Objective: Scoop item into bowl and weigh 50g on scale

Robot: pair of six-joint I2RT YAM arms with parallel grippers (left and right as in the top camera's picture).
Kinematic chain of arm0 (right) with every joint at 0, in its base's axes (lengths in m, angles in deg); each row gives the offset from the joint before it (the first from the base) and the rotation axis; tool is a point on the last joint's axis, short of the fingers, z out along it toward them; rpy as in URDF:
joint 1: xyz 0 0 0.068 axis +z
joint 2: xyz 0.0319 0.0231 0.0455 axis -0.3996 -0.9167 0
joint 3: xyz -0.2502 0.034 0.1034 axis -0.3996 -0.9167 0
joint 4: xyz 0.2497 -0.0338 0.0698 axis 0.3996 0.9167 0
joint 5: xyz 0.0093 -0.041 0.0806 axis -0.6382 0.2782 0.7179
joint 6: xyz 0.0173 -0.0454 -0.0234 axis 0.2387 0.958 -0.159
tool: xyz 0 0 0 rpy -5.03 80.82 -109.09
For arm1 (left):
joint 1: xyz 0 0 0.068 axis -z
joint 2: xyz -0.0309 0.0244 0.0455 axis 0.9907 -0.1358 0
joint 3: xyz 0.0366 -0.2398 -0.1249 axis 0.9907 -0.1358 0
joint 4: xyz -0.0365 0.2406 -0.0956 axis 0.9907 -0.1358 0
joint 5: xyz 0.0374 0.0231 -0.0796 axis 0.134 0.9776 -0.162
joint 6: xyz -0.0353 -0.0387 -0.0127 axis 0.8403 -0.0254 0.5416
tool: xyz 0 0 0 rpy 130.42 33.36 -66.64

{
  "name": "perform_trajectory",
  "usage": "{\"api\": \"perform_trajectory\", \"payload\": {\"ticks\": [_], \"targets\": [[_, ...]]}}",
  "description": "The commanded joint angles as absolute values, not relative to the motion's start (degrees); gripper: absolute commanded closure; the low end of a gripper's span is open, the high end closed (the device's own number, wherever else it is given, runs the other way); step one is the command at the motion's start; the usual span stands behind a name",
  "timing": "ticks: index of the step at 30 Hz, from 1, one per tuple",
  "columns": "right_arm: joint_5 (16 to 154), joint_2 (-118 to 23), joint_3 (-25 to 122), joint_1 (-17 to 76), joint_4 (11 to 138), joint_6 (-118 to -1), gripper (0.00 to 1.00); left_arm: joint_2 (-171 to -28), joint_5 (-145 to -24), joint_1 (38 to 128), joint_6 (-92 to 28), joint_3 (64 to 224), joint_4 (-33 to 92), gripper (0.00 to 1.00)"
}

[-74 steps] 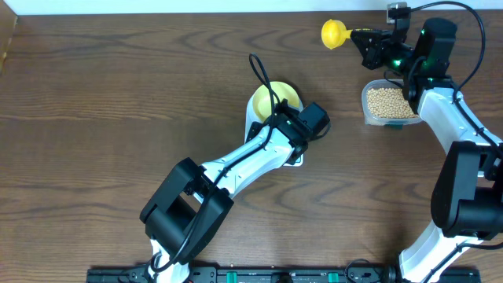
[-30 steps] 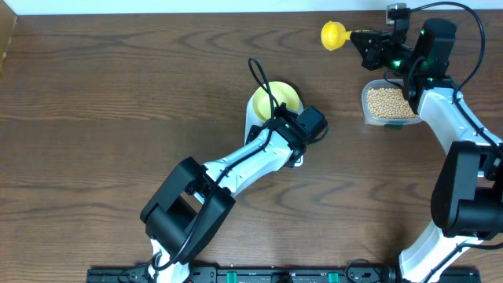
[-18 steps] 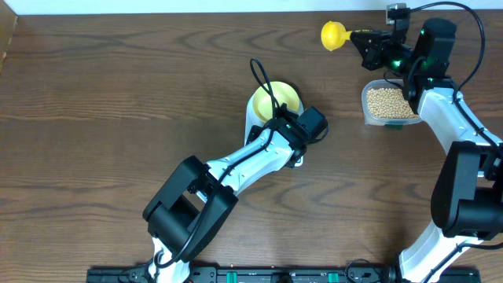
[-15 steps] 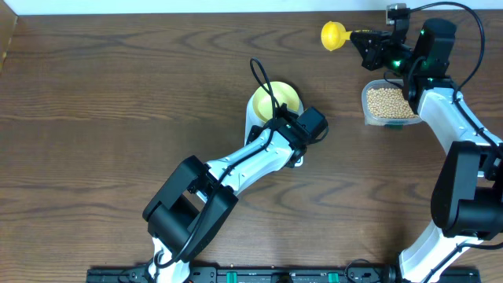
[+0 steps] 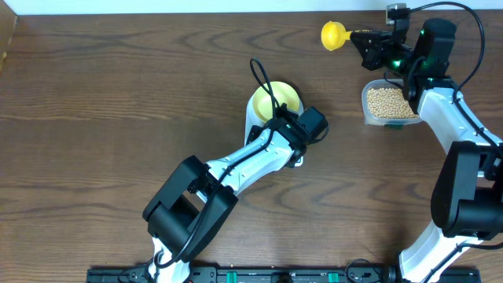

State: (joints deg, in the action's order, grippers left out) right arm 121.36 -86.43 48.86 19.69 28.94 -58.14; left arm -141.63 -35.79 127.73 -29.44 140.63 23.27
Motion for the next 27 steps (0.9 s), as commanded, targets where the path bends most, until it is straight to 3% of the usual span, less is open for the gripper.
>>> {"api": "perform_trajectory", "payload": {"ticks": [1, 27], "targets": [[121.70, -86.19, 49.87, 19.45, 29.01, -57.12, 0.99, -143.64, -36.07, 127.49, -28.94, 140.10, 23.14, 0.16], [121.70, -86.19, 49.87, 19.45, 29.05, -56.70, 0.99, -144.10, -36.07, 126.88, -28.96, 138.44, 23.16, 0.16]]}}
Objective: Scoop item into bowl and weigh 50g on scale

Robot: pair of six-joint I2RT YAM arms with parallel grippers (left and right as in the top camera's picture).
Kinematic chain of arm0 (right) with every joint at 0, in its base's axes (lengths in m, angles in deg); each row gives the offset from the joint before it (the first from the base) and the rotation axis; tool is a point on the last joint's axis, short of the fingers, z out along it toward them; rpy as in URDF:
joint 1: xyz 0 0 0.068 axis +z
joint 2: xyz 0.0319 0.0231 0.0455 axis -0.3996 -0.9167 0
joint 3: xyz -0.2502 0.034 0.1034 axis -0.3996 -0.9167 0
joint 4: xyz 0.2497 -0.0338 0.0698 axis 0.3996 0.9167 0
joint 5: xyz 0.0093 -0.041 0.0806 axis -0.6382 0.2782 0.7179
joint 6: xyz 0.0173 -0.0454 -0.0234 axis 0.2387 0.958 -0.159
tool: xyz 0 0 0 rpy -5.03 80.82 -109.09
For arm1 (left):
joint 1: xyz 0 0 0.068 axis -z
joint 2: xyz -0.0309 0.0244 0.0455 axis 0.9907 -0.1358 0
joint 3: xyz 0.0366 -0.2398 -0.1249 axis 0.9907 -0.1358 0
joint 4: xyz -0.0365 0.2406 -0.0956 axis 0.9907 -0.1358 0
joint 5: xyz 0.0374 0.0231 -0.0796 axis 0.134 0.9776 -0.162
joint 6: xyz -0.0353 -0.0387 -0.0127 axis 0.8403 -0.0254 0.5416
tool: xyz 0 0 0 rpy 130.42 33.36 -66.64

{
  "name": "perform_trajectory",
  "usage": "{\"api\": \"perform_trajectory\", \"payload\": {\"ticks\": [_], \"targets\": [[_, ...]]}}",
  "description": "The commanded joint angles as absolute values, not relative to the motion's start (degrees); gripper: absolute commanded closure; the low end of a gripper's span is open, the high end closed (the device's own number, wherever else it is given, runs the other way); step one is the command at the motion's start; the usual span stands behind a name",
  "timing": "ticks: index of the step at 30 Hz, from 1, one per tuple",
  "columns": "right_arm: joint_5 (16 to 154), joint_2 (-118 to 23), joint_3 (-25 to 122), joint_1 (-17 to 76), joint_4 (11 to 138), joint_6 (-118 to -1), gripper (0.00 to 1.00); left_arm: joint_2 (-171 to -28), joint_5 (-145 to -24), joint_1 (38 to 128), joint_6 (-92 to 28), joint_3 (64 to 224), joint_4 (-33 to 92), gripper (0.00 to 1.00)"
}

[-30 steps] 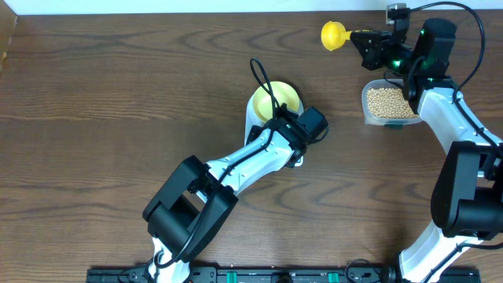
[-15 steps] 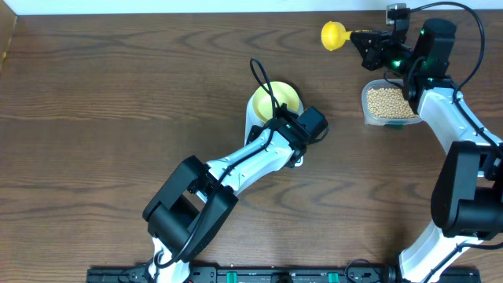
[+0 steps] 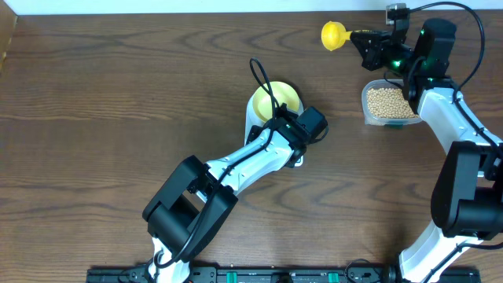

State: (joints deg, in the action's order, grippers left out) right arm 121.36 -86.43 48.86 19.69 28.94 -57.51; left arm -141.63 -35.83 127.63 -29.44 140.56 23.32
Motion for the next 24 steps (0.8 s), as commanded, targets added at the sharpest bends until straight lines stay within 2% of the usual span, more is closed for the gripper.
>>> {"api": "perform_trajectory", "payload": {"ticks": [1, 16, 24], "targets": [[121.66, -86.19, 49.87, 19.45, 29.05, -56.68, 0.99, -144.10, -36.07, 126.88, -28.98, 138.44, 23.16, 0.16], [120.44, -86.19, 49.87, 19.45, 31.43, -56.74, 0.99, -143.42, -36.07, 126.90, -28.98, 138.51, 23.12, 0.16], [120.42, -86.19, 49.87, 19.45, 31.83, -56.72, 0.99, -137.17, -36.07, 126.90, -29.20, 138.53, 23.12, 0.16]]}}
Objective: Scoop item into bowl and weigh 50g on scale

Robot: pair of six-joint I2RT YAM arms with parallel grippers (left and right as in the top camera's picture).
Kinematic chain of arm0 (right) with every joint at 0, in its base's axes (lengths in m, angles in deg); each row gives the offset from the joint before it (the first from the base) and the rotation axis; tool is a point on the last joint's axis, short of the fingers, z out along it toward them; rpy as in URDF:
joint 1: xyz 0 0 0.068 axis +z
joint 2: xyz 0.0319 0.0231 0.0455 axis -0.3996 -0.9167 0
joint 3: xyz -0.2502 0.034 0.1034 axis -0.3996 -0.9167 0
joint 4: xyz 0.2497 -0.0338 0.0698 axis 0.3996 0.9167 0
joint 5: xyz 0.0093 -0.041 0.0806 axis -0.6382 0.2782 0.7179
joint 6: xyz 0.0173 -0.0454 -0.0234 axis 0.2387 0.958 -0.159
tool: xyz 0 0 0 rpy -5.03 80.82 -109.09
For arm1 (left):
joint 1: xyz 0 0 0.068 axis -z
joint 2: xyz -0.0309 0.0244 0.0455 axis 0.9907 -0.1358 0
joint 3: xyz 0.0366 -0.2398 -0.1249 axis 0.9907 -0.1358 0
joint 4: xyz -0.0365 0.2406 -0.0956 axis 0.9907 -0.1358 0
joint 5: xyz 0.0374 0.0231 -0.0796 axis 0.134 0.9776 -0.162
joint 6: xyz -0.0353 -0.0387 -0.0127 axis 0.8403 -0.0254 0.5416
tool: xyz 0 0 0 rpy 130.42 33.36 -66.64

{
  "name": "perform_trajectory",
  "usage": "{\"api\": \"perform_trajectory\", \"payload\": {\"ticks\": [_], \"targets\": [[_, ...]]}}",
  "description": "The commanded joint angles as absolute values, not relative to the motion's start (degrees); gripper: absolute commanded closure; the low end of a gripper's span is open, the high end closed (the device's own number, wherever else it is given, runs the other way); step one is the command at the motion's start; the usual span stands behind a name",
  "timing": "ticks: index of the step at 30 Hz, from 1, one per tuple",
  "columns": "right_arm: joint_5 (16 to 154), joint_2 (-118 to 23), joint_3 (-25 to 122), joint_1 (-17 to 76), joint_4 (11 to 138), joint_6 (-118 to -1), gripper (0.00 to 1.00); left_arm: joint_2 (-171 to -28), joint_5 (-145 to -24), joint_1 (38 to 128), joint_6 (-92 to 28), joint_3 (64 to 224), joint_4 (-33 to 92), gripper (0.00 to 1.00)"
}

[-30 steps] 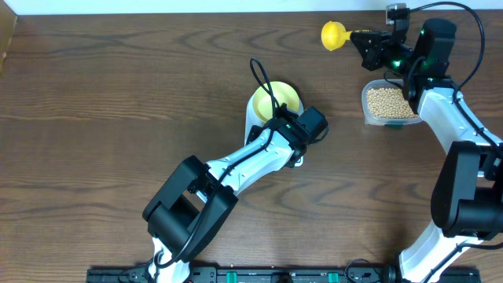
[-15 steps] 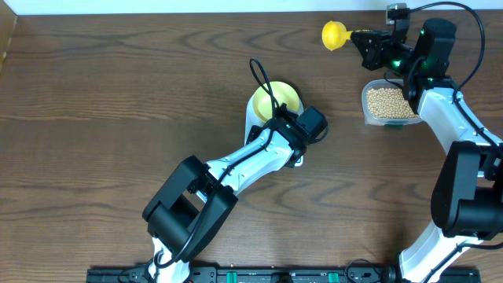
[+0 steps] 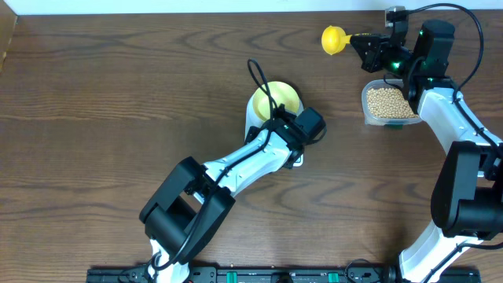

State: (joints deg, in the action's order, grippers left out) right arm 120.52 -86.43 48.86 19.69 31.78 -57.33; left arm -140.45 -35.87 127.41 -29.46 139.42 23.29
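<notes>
A yellow bowl (image 3: 277,97) stands on a white scale (image 3: 252,126) at mid-table. My left gripper (image 3: 277,119) sits at the bowl's near rim, and its wrist hides the fingers, so their state does not show. A clear container of tan beans (image 3: 387,102) stands at the right. My right gripper (image 3: 364,41) is above and to the left of that container, shut on the handle of a yellow scoop (image 3: 334,38). The scoop's head points left, over bare table near the far edge. What the bowl holds is not clear.
A black cable (image 3: 260,79) loops from the left wrist over the bowl's left side. The table's far edge (image 3: 236,16) runs just behind the scoop. Dark wooden tabletop (image 3: 118,118) spreads to the left.
The left wrist has shifted very slightly to the left at the bowl. The scoop sits a touch lower in the right gripper's hold; nothing else differs.
At both earlier moments the left gripper was at the bowl's near rim and the right gripper held the scoop to the upper left of the bean container. Both stand almost the same now.
</notes>
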Motion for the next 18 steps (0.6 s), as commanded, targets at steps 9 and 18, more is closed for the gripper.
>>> {"api": "perform_trajectory", "payload": {"ticks": [9, 18], "targets": [[120.42, -86.19, 49.87, 19.45, 31.96, -56.70, 0.99, -132.32, -36.09, 126.90, -31.78, 138.51, 23.14, 0.16], [120.42, -86.19, 49.87, 19.45, 32.50, -55.78, 0.99, -133.35, -36.11, 126.90, -31.78, 138.44, 23.18, 0.15]]}}
